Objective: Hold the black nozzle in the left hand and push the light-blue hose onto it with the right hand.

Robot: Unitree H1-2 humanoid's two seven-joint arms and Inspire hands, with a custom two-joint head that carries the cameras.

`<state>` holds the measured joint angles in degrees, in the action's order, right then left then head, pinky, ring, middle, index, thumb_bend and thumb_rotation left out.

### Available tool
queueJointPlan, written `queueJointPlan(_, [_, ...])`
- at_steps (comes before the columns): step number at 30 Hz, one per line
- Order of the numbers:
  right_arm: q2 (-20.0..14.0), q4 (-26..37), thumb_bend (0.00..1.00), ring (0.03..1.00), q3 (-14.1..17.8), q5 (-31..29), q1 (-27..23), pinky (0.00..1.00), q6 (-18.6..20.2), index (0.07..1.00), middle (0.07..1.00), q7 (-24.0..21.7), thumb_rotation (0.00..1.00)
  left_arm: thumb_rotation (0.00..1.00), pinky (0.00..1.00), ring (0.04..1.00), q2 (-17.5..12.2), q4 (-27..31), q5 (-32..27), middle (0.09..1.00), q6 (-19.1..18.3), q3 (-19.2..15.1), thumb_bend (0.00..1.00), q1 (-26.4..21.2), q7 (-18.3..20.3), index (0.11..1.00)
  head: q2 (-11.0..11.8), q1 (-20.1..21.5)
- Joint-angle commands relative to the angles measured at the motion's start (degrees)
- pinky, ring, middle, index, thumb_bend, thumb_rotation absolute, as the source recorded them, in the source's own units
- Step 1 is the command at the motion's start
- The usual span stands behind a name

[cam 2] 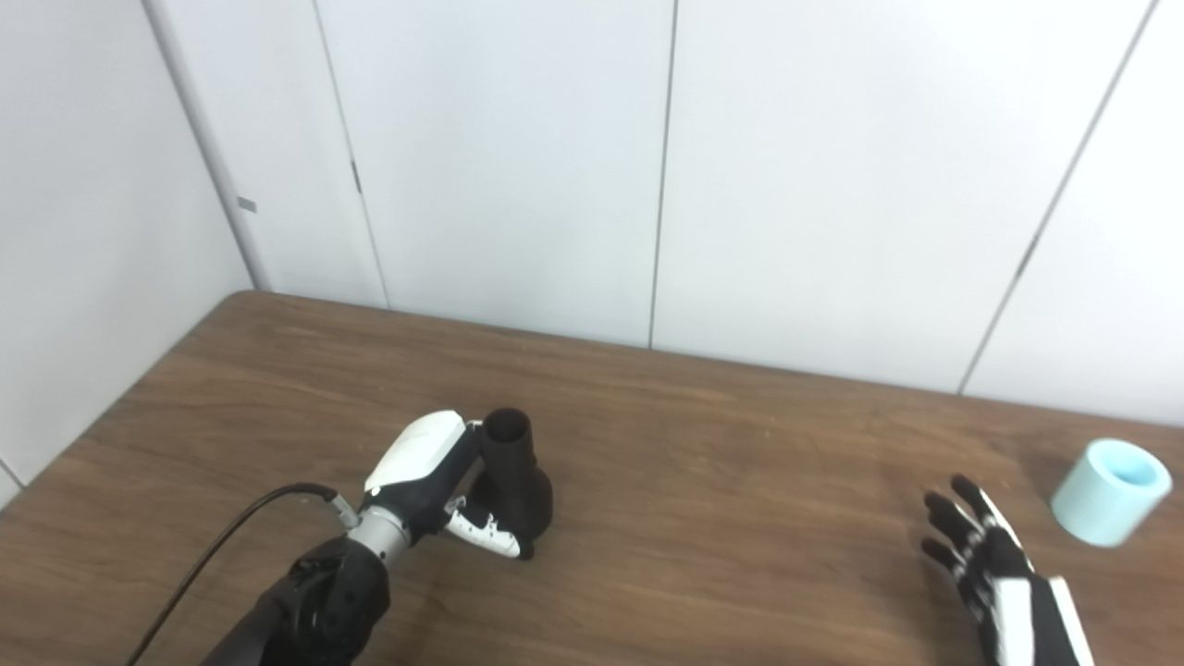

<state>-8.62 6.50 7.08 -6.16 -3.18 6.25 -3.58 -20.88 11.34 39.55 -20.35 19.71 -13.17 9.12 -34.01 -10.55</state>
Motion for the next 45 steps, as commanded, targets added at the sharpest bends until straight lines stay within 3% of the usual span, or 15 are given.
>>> queueJointPlan(1, [0.37,2.78,0.63,0.910,-0.22,0.33,-1.22,0.86,-0.10,0.930,0.864,0.58,1.00,0.00,0.90,0.645,1.71,-1.67,1.22,0.505,3.19,4.08,0.52,0.76,1.97,0.478,-0.18,0.08])
queueJointPlan(7, [0.47,4.55,0.60,0.916,-0.36,0.62,-1.18,0.87,1.71,0.936,0.867,0.70,1.00,0.00,0.94,0.652,1.72,-2.44,4.16,0.507,7.28,7.10,0.52,1.00,1.73,0.477,-0.75,0.79])
queueJointPlan(13, [0.93,6.31,0.59,0.915,-0.33,0.55,-1.02,0.86,3.82,0.939,0.867,1.15,1.00,0.00,0.98,0.677,2.27,-4.27,4.41,0.509,11.30,7.73,0.52,1.67,-0.36,0.477,-1.50,1.66])
queueJointPlan(20, [1.37,7.14,0.59,0.915,-0.47,0.93,-1.18,0.86,5.07,0.940,0.855,1.78,1.00,0.00,1.00,0.807,3.97,-4.15,3.05,0.504,11.32,6.74,0.52,3.40,-0.99,0.477,-2.01,2.69])
queueJointPlan(34, [2.46,9.42,0.58,0.900,-1.39,2.88,-1.16,0.87,7.04,0.863,0.830,3.02,1.00,0.00,1.00,0.801,6.26,-3.65,3.55,0.507,13.31,7.82,0.52,6.60,-3.19,0.477,-3.27,5.71])
queueJointPlan(45, [2.33,10.91,0.59,0.899,-2.34,4.55,-1.24,0.86,8.10,0.861,0.829,3.37,1.00,0.00,1.00,0.814,5.17,-3.84,3.85,0.495,14.71,10.66,0.52,5.81,0.21,0.483,-3.73,7.37])
